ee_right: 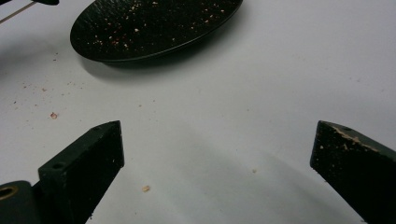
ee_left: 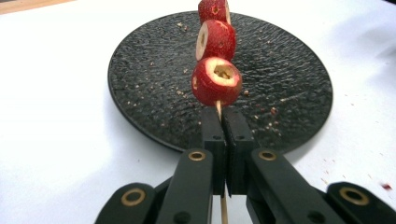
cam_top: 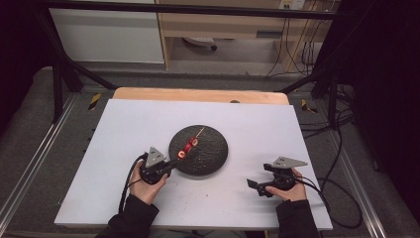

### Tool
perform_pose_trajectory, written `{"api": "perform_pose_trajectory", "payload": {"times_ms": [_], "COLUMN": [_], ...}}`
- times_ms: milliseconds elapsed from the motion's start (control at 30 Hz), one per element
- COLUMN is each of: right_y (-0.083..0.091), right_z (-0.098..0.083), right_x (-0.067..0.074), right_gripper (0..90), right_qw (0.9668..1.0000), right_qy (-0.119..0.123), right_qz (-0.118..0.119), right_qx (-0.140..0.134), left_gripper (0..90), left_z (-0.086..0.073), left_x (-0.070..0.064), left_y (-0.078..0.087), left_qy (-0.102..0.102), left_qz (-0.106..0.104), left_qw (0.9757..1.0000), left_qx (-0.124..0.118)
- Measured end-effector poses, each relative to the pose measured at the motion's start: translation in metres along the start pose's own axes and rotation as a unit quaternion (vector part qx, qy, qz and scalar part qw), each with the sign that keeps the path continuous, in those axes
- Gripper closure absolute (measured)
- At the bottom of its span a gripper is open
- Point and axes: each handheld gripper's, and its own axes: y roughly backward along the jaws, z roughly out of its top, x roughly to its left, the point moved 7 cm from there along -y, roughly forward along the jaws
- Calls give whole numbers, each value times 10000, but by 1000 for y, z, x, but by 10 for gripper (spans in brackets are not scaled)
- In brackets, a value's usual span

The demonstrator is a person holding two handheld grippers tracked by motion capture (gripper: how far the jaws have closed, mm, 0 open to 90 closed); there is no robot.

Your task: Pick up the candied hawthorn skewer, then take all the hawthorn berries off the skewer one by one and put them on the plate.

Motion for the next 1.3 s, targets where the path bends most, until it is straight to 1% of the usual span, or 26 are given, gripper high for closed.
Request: {"api": "perform_pose_trajectory", "payload": {"times_ms": [67, 100, 133, 200, 333, 400, 567, 667, 767, 933, 1033, 1133, 1300], "right_y": [-1, -1, -1, -2, -3, -6, -10, -13, -17, -22, -24, -28, -34], "right_z": [1, 1, 2, 3, 5, 6, 7, 8, 9, 9, 11, 14, 22], "right_x": [1, 2, 3, 4, 8, 11, 16, 20, 24, 29, 31, 38, 46], "right_gripper": [35, 35, 35, 35, 36, 37, 38, 39, 40, 42, 42, 42, 39], "right_qw": [10000, 10000, 10000, 10000, 10000, 10000, 9999, 9999, 9998, 9998, 9997, 9996, 9994], "right_qy": [-15, -25, -30, -19, -14, -27, 17, 43, 55, 47, 82, 42, 67], "right_qz": [5, 9, 11, 13, 43, 78, 114, 157, 185, 201, 222, 265, 320], "right_qx": [-6, -4, -4, -16, -28, -43, -20, -8, 30, 81, 90, 94, 65], "left_gripper": [886, 885, 886, 886, 886, 885, 885, 885, 885, 885, 885, 885, 885], "left_z": [-3, -4, -4, -8, -12, -15, -26, -29, -34, -39, -40, -42, -43], "left_x": [1, 1, 1, 1, 2, 3, 5, 6, 9, 9, 8, 8, 7], "left_y": [8, 11, 11, 17, 23, 27, 36, 39, 43, 45, 45, 45, 45], "left_qy": [-30, -42, -42, -99, -169, -148, -189, -210, -137, -91, -117, -111, -85], "left_qz": [-49, -65, -65, -116, -124, -140, -183, -191, -225, -279, -280, -308, -338], "left_qw": [9999, 9999, 9999, 9998, 9996, 9995, 9992, 9991, 9989, 9987, 9987, 9986, 9984], "left_qx": [-93, -96, -96, -162, -207, -228, -286, -301, -376, -419, -419, -408, -449]}}
